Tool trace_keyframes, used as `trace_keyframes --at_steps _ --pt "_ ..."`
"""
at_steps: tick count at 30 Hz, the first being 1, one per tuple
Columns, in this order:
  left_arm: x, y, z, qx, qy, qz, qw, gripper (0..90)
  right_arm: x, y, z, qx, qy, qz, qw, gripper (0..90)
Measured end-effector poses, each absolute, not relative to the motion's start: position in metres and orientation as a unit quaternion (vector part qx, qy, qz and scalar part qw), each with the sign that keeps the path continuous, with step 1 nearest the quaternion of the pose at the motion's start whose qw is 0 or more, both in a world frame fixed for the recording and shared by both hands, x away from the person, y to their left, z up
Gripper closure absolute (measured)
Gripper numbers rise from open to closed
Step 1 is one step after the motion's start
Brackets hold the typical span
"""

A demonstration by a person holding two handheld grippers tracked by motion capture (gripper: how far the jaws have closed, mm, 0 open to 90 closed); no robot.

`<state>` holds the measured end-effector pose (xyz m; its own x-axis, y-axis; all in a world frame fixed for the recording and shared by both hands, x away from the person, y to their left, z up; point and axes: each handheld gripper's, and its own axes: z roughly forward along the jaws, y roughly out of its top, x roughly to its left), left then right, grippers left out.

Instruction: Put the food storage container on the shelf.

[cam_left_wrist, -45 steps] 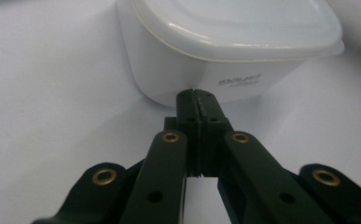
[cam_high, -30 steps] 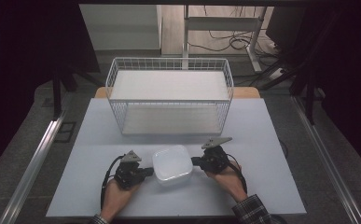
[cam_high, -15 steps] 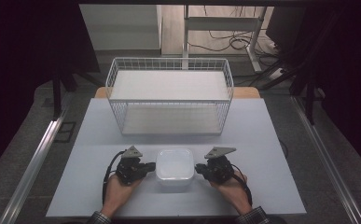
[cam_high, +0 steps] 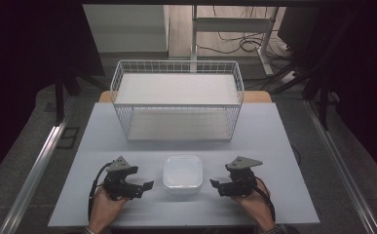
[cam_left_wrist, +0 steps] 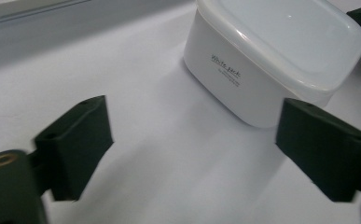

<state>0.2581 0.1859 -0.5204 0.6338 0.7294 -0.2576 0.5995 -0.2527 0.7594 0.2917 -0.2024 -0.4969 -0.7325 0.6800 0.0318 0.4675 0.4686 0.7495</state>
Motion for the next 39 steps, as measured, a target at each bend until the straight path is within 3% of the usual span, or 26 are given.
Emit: trace_keyframes --at_steps 8,18,22,26,36,37,39 --pt "0.258 0.176 -0.52 0.804 0.385 0.087 0.445 6.2 0.293 -0.2 -0.494 0.329 0.846 0.393 0.148 6.3" --pt "0.266 0.16 -0.505 0.799 0.387 0.095 0.451 3.5 0.296 -0.189 -0.484 0.321 0.835 0.421 0.15 0.0" --pt "0.27 0.154 -0.498 0.797 0.384 0.075 0.46 3.3 0.298 -0.182 -0.48 0.339 0.83 0.415 0.153 0.0" --pt "0.276 0.143 -0.497 0.808 0.377 0.067 0.448 6.6 0.303 -0.175 -0.478 0.346 0.833 0.417 0.113 0.0" --pt "0.294 0.128 -0.495 0.819 0.377 0.049 0.431 21.8 0.317 -0.152 -0.481 0.347 0.843 0.407 0.063 15.1" --pt "0.296 0.128 -0.498 0.816 0.382 0.032 0.433 27.7 0.32 -0.148 -0.483 0.353 0.847 0.395 0.043 21.0" --pt "0.296 0.131 -0.5 0.809 0.389 0.014 0.439 30.8 0.321 -0.148 -0.485 0.357 0.847 0.394 0.024 25.7"
